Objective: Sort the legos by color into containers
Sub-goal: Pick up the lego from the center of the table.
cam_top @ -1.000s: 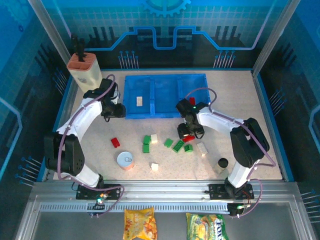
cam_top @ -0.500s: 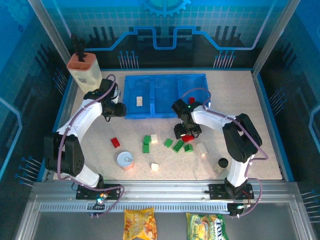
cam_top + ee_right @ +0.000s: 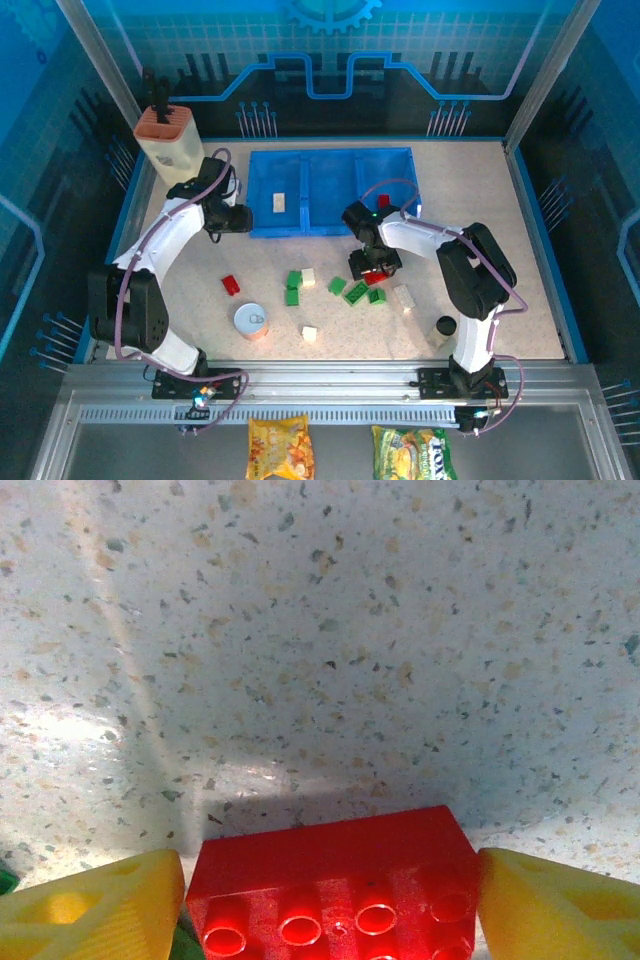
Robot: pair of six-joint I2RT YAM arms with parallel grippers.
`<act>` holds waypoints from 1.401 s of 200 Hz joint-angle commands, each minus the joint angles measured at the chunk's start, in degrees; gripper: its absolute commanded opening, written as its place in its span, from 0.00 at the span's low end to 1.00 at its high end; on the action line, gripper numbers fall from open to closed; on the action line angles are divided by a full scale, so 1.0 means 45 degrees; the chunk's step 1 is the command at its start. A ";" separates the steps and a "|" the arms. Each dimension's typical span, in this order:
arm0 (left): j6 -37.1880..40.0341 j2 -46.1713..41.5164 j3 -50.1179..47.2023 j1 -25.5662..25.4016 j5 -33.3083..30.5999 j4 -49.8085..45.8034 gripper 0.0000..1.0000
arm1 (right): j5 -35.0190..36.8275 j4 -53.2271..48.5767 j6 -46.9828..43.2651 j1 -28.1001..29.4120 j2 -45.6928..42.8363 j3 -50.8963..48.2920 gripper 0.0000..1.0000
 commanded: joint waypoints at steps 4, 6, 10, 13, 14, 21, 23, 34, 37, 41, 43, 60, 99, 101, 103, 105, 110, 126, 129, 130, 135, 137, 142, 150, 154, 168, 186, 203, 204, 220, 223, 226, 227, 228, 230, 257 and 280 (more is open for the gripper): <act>0.0280 -0.0230 -0.0210 0.0119 0.0290 0.0021 0.51 | 0.0055 0.0010 0.0120 0.0031 0.0210 -0.0113 0.74; 0.0277 -0.0232 -0.0213 0.0113 0.0284 0.0020 0.51 | 0.0059 0.0024 0.0117 0.0023 0.0222 -0.0114 0.74; 0.0270 -0.0234 -0.0215 0.0113 0.0283 0.0020 0.51 | 0.0071 0.0033 0.0115 0.0014 0.0219 -0.0114 0.73; 0.0278 -0.0236 -0.0215 0.0112 0.0283 0.0020 0.51 | 0.0069 0.0035 0.0115 0.0004 0.0211 -0.0114 0.73; 0.0271 -0.0238 -0.0211 0.0121 0.0283 0.0020 0.51 | 0.0074 0.0035 0.0115 0.0009 0.0209 -0.0124 0.73; 0.0268 -0.0234 -0.0212 0.0112 0.0283 0.0020 0.51 | 0.0066 0.0013 0.0098 -0.0001 0.0227 -0.0114 0.72; 0.0269 -0.0238 -0.0208 0.0112 0.0283 0.0020 0.51 | 0.0061 0.0005 0.0111 -0.0005 0.0227 -0.0114 0.72; 0.0278 -0.0239 -0.0224 0.0127 0.0269 0.0015 0.51 | 0.0082 -0.0015 0.0106 -0.0028 0.0234 -0.0109 0.70; 0.0275 -0.0225 -0.0214 0.0116 0.0288 0.0019 0.51 | 0.0085 -0.0020 0.0097 -0.0026 0.0237 -0.0113 0.70; 0.0282 -0.0214 -0.0222 0.0112 0.0290 0.0020 0.51 | 0.0085 -0.0025 0.0098 -0.0026 0.0228 -0.0114 0.70; 0.0273 -0.0214 -0.0225 0.0112 0.0290 0.0020 0.51 | 0.0081 -0.0024 0.0111 -0.0026 0.0227 -0.0114 0.69; 0.0280 -0.0214 -0.0224 0.0128 0.0283 0.0020 0.51 | 0.0109 -0.0082 0.0101 -0.0045 0.0200 -0.0114 0.67; 0.0283 -0.0205 -0.0208 0.0122 0.0286 0.0020 0.51 | 0.0189 -0.0217 0.0118 -0.0055 -0.0056 -0.0019 0.63; 0.0273 -0.0211 -0.0217 0.0119 0.0289 0.0010 0.51 | 0.0195 -0.0218 0.0126 -0.0062 -0.0074 -0.0017 0.63; 0.0275 -0.0208 -0.0209 0.0118 0.0274 0.0018 0.51 | 0.0196 -0.0233 0.0118 -0.0059 -0.0088 -0.0002 0.63; 0.0281 -0.0212 -0.0212 0.0123 0.0266 0.0015 0.51 | 0.0206 -0.0247 0.0116 -0.0048 -0.0101 0.0002 0.63; 0.0281 -0.0234 -0.0222 0.0113 0.0263 0.0020 0.51 | 0.0214 -0.0294 0.0119 -0.0047 -0.0133 0.0020 0.62; 0.0283 -0.0239 -0.0217 0.0119 0.0266 0.0015 0.51 | 0.0294 -0.0428 0.0120 -0.0055 -0.0305 0.0109 0.62; 0.0278 -0.0230 -0.0208 0.0139 0.0264 0.0019 0.51 | 0.0314 -0.0460 0.0128 -0.0046 -0.0333 0.0119 0.62; 0.0280 -0.0225 -0.0208 0.0126 0.0263 0.0020 0.51 | 0.0324 -0.0466 0.0122 -0.0055 -0.0336 0.0130 0.62; 0.0296 -0.0239 -0.0217 0.0132 0.0280 0.0025 0.51 | 0.0343 -0.0523 0.0117 -0.0046 -0.0400 0.0171 0.62; 0.0291 -0.0230 -0.0209 0.0131 0.0282 0.0021 0.51 | 0.0350 -0.0554 0.0101 -0.0050 -0.0433 0.0187 0.62; 0.0283 -0.0239 -0.0211 0.0136 0.0283 0.0010 0.51 | 0.0389 -0.0614 0.0104 -0.0046 -0.0479 0.0226 0.62; 0.0269 -0.0239 -0.0217 0.0131 0.0287 0.0040 0.51 | 0.0453 -0.0713 0.0098 -0.0045 -0.0597 0.0293 0.62; 0.0266 -0.0225 -0.0215 0.0132 0.0283 0.0015 0.51 | 0.0478 -0.0769 0.0084 -0.0045 -0.0653 0.0329 0.62; 0.0272 -0.0230 -0.0209 0.0141 0.0244 0.0020 0.51 | 0.0584 -0.0981 0.0062 -0.0046 -0.0858 0.0488 0.62; 0.0271 -0.0252 -0.0208 0.0131 0.0264 0.0025 0.51 | 0.0734 -0.1274 -0.0006 -0.0075 -0.1132 0.0729 0.62; 0.0267 -0.0255 -0.0201 0.0134 0.0319 0.0020 0.51 | 0.0806 -0.1572 -0.0163 -0.0186 -0.1362 0.1076 0.63; 0.0275 -0.0247 -0.0204 0.0132 0.0311 0.0020 0.51 | 0.0804 -0.1579 -0.0170 -0.0193 -0.1369 0.1096 0.63; 0.0280 -0.0276 -0.0226 0.0131 0.0308 0.0010 0.51 | 0.0841 -0.1850 -0.0318 -0.0398 -0.1540 0.1477 0.63; 0.0272 -0.0293 -0.0219 0.0141 0.0308 0.0029 0.51 | 0.0844 -0.1900 -0.0344 -0.0438 -0.1567 0.1564 0.63; 0.0281 -0.0298 -0.0226 0.0135 0.0303 0.0038 0.51 | 0.0842 -0.1930 -0.0360 -0.0487 -0.1585 0.1624 0.63; 0.0282 -0.0298 -0.0236 0.0133 0.0303 0.0039 0.51 | 0.0841 -0.1944 -0.0376 -0.0510 -0.1597 0.1654 0.63; 0.0282 -0.0298 -0.0241 0.0132 0.0312 0.0039 0.51 | 0.0841 -0.1960 -0.0375 -0.0531 -0.1603 0.1678 0.63; 0.0273 -0.0288 -0.0230 0.0141 0.0310 0.0039 0.51 | 0.0841 -0.1987 -0.0373 -0.0557 -0.1623 0.1696 0.63; 0.0273 -0.0323 -0.0237 0.0132 0.0302 0.0030 0.51 | 0.0726 -0.2104 -0.0492 -0.1112 -0.1669 0.2307 0.63; 0.0261 -0.0332 -0.0245 0.0130 0.0332 0.0039 0.51 | 0.0644 -0.2094 -0.0489 -0.1685 -0.1441 0.2887 0.62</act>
